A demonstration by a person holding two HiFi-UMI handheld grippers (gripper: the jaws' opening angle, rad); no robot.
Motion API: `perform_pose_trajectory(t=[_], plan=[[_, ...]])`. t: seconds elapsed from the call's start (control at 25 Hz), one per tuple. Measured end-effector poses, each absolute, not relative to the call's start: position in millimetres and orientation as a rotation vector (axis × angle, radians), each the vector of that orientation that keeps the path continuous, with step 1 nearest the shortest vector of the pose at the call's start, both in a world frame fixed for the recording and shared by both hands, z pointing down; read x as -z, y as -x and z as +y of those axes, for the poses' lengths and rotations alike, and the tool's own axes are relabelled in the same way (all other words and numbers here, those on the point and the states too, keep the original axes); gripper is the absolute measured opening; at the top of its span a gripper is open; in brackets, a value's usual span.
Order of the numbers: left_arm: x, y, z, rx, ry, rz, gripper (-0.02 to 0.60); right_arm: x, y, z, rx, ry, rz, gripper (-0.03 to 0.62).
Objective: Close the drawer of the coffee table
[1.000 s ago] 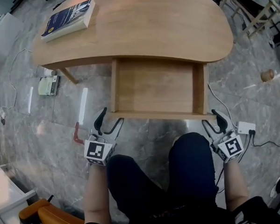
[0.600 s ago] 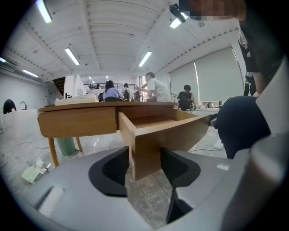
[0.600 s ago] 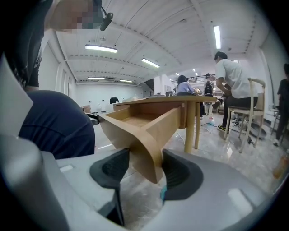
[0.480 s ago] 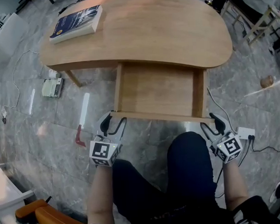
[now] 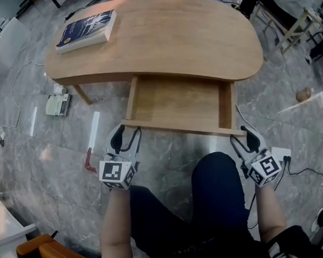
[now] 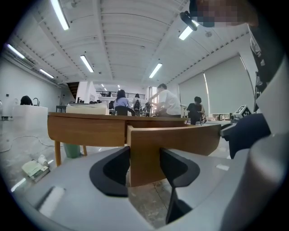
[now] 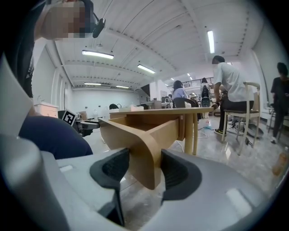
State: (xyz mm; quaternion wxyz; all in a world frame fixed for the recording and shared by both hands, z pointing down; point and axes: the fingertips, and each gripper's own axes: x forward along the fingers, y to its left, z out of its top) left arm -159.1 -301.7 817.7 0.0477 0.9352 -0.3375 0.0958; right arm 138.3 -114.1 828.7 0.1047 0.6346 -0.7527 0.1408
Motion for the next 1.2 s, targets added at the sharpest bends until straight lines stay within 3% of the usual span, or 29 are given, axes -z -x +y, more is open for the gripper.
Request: perform_pose_trajectory(t=[1.2], plan=[[-819.1,92.0,-403.0,-0.38,-2.747,-1.227,0.215,-827.0,-208.2,-217.7,-0.4,-2.061,-2.099,0.229]])
